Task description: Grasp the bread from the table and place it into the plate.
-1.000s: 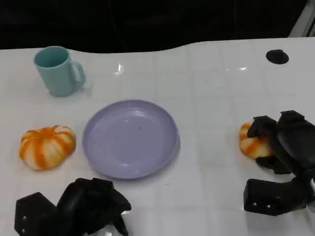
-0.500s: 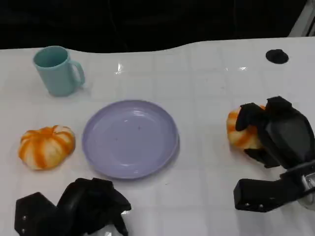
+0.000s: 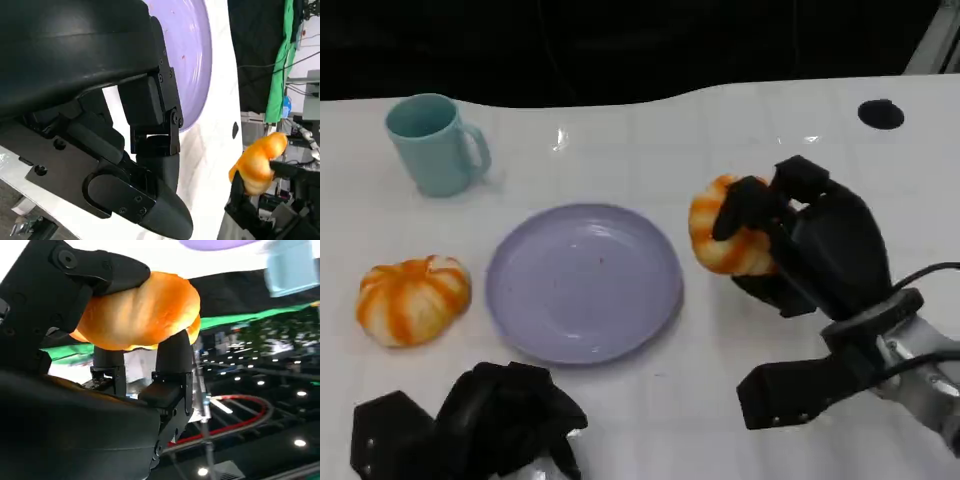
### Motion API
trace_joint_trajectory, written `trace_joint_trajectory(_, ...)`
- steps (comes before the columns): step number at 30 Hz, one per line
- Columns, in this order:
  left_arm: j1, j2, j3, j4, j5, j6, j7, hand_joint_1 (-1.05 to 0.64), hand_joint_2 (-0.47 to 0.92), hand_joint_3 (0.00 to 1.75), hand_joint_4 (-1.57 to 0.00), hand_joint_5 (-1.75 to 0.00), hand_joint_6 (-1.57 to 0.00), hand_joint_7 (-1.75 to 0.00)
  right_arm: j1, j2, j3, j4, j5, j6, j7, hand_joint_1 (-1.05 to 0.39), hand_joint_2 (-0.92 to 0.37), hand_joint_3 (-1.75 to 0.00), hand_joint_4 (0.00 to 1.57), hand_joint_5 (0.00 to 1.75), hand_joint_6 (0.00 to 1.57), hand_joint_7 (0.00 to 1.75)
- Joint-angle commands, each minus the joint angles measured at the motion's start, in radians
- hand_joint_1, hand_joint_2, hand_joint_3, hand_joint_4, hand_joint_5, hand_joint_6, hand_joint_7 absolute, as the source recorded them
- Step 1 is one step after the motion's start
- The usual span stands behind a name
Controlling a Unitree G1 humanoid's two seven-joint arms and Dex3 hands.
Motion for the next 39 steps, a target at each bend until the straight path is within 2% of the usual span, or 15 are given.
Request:
trace_joint_trajectory(1,0.003,0.009,0.002,0.005,-0.001,-0.012,0.001,-1.05,0.79,0.01,-1.50,-0.93,-1.57,-0.48,-0.057,0.053,0.009,-0.025,0.007,0.024,0.080,-0.18,-0.28,-1.30,0.99,1.75,0.81,1.61)
trace_joint_trajectory(3,0.004,0.007,0.000,0.003,-0.001,-0.012,0.002,-1.05,0.79,0.01,-1.50,-0.93,-1.57,-0.48,-0.072,0.079,0.016,-0.017,0.006,0.033,0.111,-0.18,-0.28,-1.28,0.99,1.75,0.82,1.58)
trace_joint_trajectory(4,0.005,0.006,0.000,0.002,-0.001,-0.012,0.002,-1.05,0.79,0.00,-1.50,-0.93,-1.57,-0.48,-0.083,0.098,0.022,-0.007,0.003,0.040,0.123,-0.18,-0.32,-1.13,0.98,1.75,0.82,1.55)
trace_joint_trajectory(8,0.009,0.002,-0.003,-0.004,0.002,-0.010,0.009,-1.05,0.79,0.00,-1.50,-0.93,-1.57,-0.48,-0.132,0.169,0.053,0.069,-0.003,0.033,0.122,-0.18,-0.34,-1.04,0.98,1.75,0.79,1.65)
trace_joint_trajectory(14,0.014,0.000,-0.007,-0.014,0.003,-0.012,0.006,-1.05,0.79,0.01,-1.50,-0.92,-1.57,-0.48,-0.176,0.249,0.081,0.178,0.006,0.024,0.111,-0.23,-0.36,-1.08,0.96,1.75,0.75,1.70)
trace_joint_trajectory(16,0.016,-0.001,-0.008,-0.019,0.004,-0.007,0.008,-1.05,0.79,0.01,-1.50,-0.92,-1.57,-0.48,-0.186,0.275,0.084,0.213,0.009,0.016,0.094,-0.23,-0.33,-1.12,0.96,1.75,0.79,1.59)
trace_joint_trajectory(19,0.017,-0.001,-0.009,-0.020,0.003,-0.009,0.006,-1.05,0.78,0.00,-1.50,-0.92,-1.57,-0.48,-0.203,0.312,0.084,0.277,0.021,-0.004,0.072,-0.22,-0.28,-1.23,0.96,1.75,0.75,1.71)
trace_joint_trajectory(22,0.017,0.000,-0.009,-0.019,0.001,-0.008,0.004,-1.05,0.78,0.00,-1.50,-0.92,-1.57,-0.48,-0.218,0.335,0.081,0.317,0.034,-0.009,0.076,-0.22,-0.28,-1.19,0.94,1.75,0.73,1.74)
trace_joint_trajectory(25,0.019,-0.001,-0.010,-0.025,0.005,-0.003,0.011,-1.05,0.78,0.00,-1.50,-0.92,-1.57,-0.48,-0.231,0.352,0.082,0.347,0.040,-0.009,0.079,-0.22,-0.33,-1.05,0.93,1.75,0.79,1.59)
trace_joint_trajectory(28,0.019,-0.001,-0.012,-0.026,0.011,-0.004,0.016,-1.05,0.79,0.00,-1.50,-0.92,-1.57,-0.48,-0.238,0.358,0.084,0.365,0.051,-0.014,0.101,-0.22,-0.38,-0.91,0.88,1.74,0.92,1.04)
trace_joint_trajectory(29,0.019,-0.001,-0.012,-0.026,0.012,-0.005,0.017,-1.05,0.79,0.01,-1.50,-0.92,-1.57,-0.48,-0.239,0.358,0.083,0.367,0.059,-0.015,0.123,-0.25,-0.51,-0.73,0.83,1.55,0.97,0.72)
trace_joint_trajectory(30,0.018,-0.001,-0.012,-0.023,0.010,-0.008,0.014,-1.05,0.79,0.01,-1.50,-0.92,-1.57,-0.49,-0.240,0.358,0.083,0.369,0.067,-0.015,0.155,-0.27,-0.59,-0.61,0.81,1.43,1.00,0.54)
trace_joint_trajectory(32,0.017,-0.001,-0.012,-0.020,0.006,-0.012,0.008,-1.05,0.79,0.01,-1.50,-0.92,-1.57,-0.48,-0.242,0.354,0.084,0.365,0.078,-0.003,0.224,-0.31,-0.73,-0.48,0.55,0.97,0.85,0.21)
trace_joint_trajectory(35,0.015,0.000,-0.011,-0.016,0.006,-0.016,0.007,-1.05,0.79,0.01,-1.50,-0.92,-1.57,-0.48,-0.241,0.347,0.087,0.344,0.092,0.032,0.355,-0.54,-0.89,-0.28,0.25,0.47,0.55,0.03)
trace_joint_trajectory(39,0.016,-0.001,-0.011,-0.019,0.001,-0.013,0.003,-1.05,0.79,0.01,-1.50,-0.92,-1.57,-0.47,-0.225,0.332,0.081,0.300,0.109,0.042,0.452,-0.73,-0.92,-0.31,0.04,0.36,0.32,0.00)
